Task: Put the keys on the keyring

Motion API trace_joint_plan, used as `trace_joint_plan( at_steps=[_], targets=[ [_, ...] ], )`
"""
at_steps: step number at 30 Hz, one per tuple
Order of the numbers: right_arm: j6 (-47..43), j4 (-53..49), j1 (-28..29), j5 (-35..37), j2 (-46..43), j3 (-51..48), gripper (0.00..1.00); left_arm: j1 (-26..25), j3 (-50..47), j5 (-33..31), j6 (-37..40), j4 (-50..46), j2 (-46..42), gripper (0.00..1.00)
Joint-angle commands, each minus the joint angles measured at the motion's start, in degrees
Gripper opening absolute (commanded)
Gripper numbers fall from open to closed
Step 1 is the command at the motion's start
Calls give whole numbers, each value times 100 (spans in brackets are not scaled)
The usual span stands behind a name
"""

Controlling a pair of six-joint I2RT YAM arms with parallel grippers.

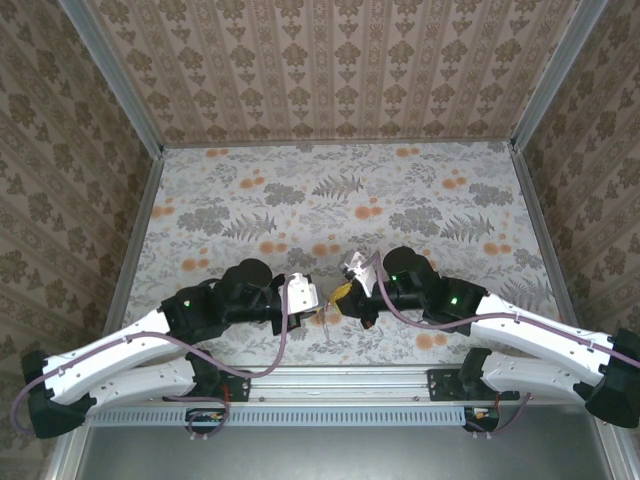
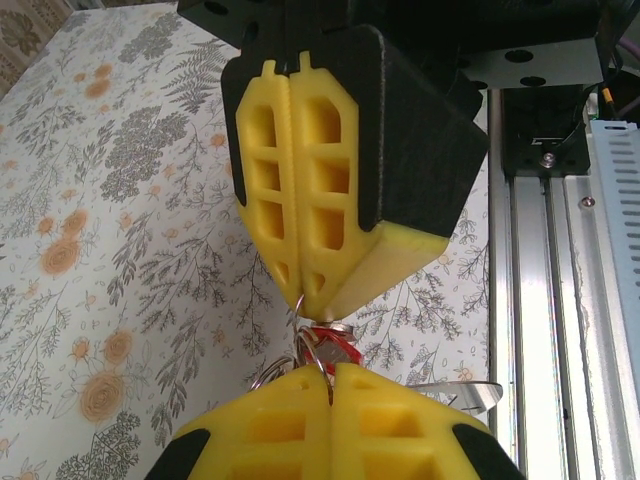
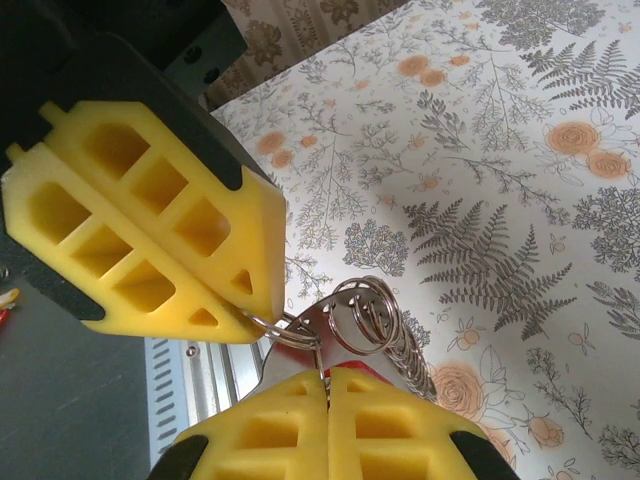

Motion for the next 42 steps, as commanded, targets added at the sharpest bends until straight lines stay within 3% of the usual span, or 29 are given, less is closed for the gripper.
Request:
trace_joint_plan(
  at_steps=[1, 11, 19, 21, 31, 37, 42],
  targets=[
    [151, 61, -122, 344, 73, 199, 0, -141, 90, 218, 133, 17, -148, 0],
    [168, 37, -133, 70, 152, 221, 0, -150, 23, 128, 112, 109, -281, 0],
    [-52, -376, -135, 319, -370, 207, 42, -159, 4, 19, 95, 120, -323, 0],
    [-227, -466, -134, 334, -608, 199, 45, -159, 6, 67, 89, 143, -365, 0],
    [-1382, -78, 53, -547, -1191, 73, 48, -64, -45, 967, -152, 594, -778, 0],
    [-1749, 649, 54, -1189, -883, 146, 47, 121, -25, 1676, -366, 808, -961, 0],
    [-1749, 980, 135, -1605, -606, 297, 44, 171, -14, 1763, -406, 902, -943, 0]
  ],
)
